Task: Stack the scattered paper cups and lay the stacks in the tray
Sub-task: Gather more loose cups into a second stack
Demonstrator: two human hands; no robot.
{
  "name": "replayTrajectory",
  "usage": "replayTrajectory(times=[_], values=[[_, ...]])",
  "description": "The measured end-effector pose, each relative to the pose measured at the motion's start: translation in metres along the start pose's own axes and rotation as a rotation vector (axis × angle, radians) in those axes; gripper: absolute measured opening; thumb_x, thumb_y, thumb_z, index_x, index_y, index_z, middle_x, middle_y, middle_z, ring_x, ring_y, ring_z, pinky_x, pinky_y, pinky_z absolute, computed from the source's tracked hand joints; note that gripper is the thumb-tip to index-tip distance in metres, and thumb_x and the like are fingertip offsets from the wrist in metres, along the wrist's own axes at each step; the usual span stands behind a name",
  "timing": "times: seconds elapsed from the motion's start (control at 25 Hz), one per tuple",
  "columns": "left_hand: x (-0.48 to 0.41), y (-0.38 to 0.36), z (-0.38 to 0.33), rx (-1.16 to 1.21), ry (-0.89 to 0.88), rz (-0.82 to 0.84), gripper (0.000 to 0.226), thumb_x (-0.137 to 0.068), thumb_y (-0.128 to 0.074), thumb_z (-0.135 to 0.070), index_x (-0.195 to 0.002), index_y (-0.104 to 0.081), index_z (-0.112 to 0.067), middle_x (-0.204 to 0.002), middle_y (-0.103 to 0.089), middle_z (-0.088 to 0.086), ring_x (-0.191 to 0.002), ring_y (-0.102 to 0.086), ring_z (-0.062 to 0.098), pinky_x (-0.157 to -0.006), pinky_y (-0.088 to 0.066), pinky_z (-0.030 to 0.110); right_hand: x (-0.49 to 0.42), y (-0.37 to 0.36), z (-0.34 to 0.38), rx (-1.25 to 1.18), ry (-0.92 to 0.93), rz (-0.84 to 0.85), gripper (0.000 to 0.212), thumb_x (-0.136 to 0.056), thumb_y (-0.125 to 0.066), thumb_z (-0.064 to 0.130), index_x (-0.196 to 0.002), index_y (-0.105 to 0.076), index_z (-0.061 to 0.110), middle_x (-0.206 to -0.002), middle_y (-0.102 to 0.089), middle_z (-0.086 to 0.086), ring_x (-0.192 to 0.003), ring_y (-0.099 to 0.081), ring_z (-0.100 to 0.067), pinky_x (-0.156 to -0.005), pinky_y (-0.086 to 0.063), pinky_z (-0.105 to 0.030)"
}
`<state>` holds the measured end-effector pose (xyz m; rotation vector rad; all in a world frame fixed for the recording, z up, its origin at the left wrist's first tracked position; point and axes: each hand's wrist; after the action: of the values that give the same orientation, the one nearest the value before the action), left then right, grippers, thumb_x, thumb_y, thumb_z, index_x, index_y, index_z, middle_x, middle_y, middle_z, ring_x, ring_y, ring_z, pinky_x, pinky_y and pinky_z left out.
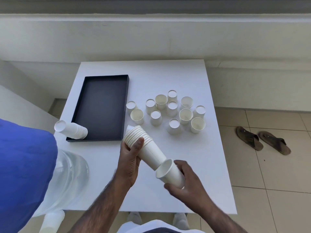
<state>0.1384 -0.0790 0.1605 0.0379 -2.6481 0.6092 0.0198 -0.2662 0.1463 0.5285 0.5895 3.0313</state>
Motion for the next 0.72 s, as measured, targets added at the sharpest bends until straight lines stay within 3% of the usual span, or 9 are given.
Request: replayTrajectory(times=[0.12,0.24,0.36,0.48,0.52,0.6,0.72], values=[[0.006,-0.009,0.004,-0.105,-0.020,0.031,0.068,-0.069,-0.086,-0.038,-0.129,-0.058,-0.022,-0.114,-0.070,0.000,-0.104,-0.067,0.017,-0.087,-0.057,0.035,-0.013,-0.011,0.027,-0.040,0.041,-0.006,0.059,-0.071,-0.079,0.043,-0.123,-0.050,0.043,-0.114,-0.060,0.016,-0.099,-0.063,-0.010,-0.077,-0.059,-0.037],[0.014,-0.009,0.013,-0.250,-0.017,0.091,0.078,-0.067,-0.087,-0.044,-0.136,-0.054,-0.026,-0.119,-0.070,-0.002,-0.112,-0.066,0.017,-0.091,-0.055,0.034,-0.030,-0.013,0.040,-0.061,0.039,-0.036,0.065,-0.071,-0.079,0.045,-0.128,-0.046,0.044,-0.113,-0.062,0.013,-0.096,-0.067,-0.012,-0.075,-0.061,-0.040],[0.020,-0.003,0.019,-0.367,0.028,0.196,0.085,-0.068,-0.088,-0.055,-0.140,-0.050,-0.030,-0.125,-0.070,-0.008,-0.118,-0.066,0.013,-0.090,-0.056,0.029,-0.040,-0.010,0.041,-0.001,0.045,0.012,0.086,-0.074,-0.081,0.042,-0.143,-0.030,0.051,-0.109,-0.065,0.013,-0.086,-0.069,-0.013,-0.066,-0.058,-0.032],[0.010,0.008,0.019,-0.512,0.024,0.278,0.083,-0.079,-0.051,-0.086,-0.143,-0.051,-0.033,-0.133,-0.067,-0.014,-0.121,-0.064,0.009,-0.095,-0.056,0.026,-0.042,-0.007,0.035,0.028,0.063,0.061,0.091,-0.074,-0.083,0.031,-0.142,-0.029,0.057,-0.118,-0.063,0.021,-0.095,-0.067,-0.007,-0.067,-0.055,-0.025],[-0.003,0.012,0.019,-0.531,0.004,0.185,0.078,-0.084,-0.043,-0.084,-0.139,-0.056,-0.031,-0.131,-0.068,-0.010,-0.118,-0.066,0.012,-0.094,-0.056,0.028,-0.042,-0.006,0.032,0.027,0.066,0.053,0.091,-0.073,-0.084,0.028,-0.140,-0.031,0.058,-0.121,-0.062,0.023,-0.101,-0.064,-0.005,-0.072,-0.056,-0.026],[-0.043,0.025,0.020,-0.663,-0.060,-0.109,0.056,-0.096,-0.051,-0.062,-0.131,-0.062,-0.019,-0.126,-0.069,0.003,-0.111,-0.067,0.023,-0.090,-0.054,0.034,-0.041,-0.004,0.025,0.010,0.050,0.038,0.089,-0.073,-0.085,0.023,-0.139,-0.035,0.057,-0.125,-0.060,0.024,-0.108,-0.062,-0.005,-0.080,-0.059,-0.031],[-0.106,0.052,0.022,-1.105,-0.095,-0.336,0.042,-0.098,-0.065,-0.035,-0.129,-0.063,-0.007,-0.126,-0.059,0.013,-0.113,-0.059,0.032,-0.091,-0.048,0.036,-0.038,0.001,0.017,0.015,0.033,0.017,0.089,-0.074,-0.086,0.020,-0.137,-0.037,0.058,-0.125,-0.060,0.023,-0.109,-0.061,-0.006,-0.082,-0.059,-0.033]])
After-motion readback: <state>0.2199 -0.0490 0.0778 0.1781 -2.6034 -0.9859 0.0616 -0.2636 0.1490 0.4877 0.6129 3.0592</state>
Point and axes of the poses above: each hand's wrist, its own x-axis away from the middle knuckle, its own y-axis out of the back of the hand, z = x × y
